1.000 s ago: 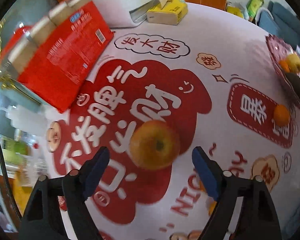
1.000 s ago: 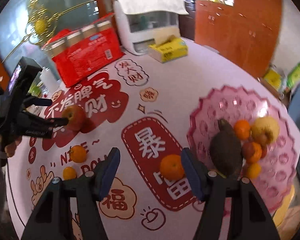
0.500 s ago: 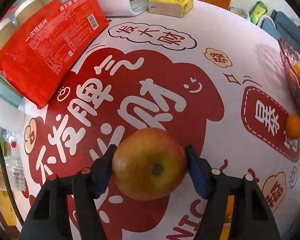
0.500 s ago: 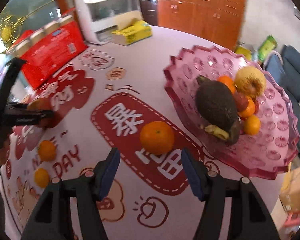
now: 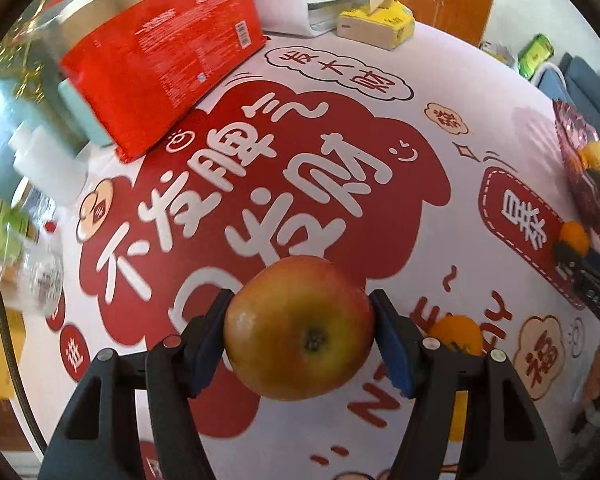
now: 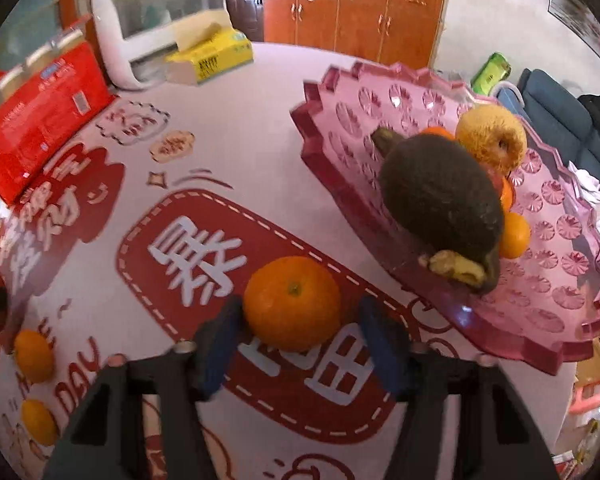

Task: Organize fruits
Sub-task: 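Grasp the red apple with left gripper while right gripper grasps an orange, then carry the red apple and the orange over the pink bowl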

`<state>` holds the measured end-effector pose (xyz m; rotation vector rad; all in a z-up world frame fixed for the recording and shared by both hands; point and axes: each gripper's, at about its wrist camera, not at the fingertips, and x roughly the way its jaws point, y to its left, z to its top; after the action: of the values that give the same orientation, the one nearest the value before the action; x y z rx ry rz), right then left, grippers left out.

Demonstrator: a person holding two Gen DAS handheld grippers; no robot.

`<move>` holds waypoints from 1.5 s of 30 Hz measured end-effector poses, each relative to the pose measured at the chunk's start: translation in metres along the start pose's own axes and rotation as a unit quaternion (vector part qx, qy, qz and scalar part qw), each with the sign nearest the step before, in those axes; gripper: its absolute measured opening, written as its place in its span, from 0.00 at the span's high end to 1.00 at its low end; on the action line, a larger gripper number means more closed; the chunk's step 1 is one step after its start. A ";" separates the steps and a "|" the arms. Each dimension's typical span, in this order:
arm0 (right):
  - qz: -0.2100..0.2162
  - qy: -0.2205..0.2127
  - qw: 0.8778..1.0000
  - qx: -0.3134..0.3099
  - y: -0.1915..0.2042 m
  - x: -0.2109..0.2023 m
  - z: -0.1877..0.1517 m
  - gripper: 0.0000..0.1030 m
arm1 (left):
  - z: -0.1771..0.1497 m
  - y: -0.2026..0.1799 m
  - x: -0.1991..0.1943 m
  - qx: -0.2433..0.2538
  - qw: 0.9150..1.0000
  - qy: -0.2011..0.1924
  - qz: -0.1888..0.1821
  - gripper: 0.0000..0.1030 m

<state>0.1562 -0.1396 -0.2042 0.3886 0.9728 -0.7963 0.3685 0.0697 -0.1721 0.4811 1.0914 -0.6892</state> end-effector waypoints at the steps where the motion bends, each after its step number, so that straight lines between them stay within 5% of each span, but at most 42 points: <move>1: 0.007 -0.005 1.000 -0.001 0.000 -0.001 0.000 0.56 | -0.002 0.000 -0.004 -0.005 1.000 -0.002 -0.002 0.36; 5: 0.012 0.000 1.000 -0.021 0.005 -0.002 0.000 0.58 | -0.011 -0.008 -0.020 -0.022 1.000 -0.006 -0.007 0.36; 15: 0.102 -0.032 0.991 -0.077 0.009 -0.058 -0.004 0.58 | -0.026 -0.049 -0.088 -0.061 0.998 -0.035 -0.003 0.36; 27: 0.161 -0.094 0.978 -0.094 -0.044 -0.116 0.018 0.58 | -0.021 -0.152 -0.159 -0.069 0.995 -0.066 0.008 0.36; 38: 0.151 -0.118 0.977 -0.093 -0.144 -0.117 0.059 0.58 | 0.014 -0.275 -0.157 -0.055 0.996 -0.065 0.002 0.36; 45: 0.116 -0.079 0.983 -0.122 -0.201 -0.080 0.089 0.58 | 0.038 -0.350 -0.118 -0.068 0.997 -0.043 -0.020 0.36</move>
<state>0.0326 -0.2938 -0.0797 0.2175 0.8470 -0.4824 0.1085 -0.1686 -0.0568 0.3109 1.0622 -0.6586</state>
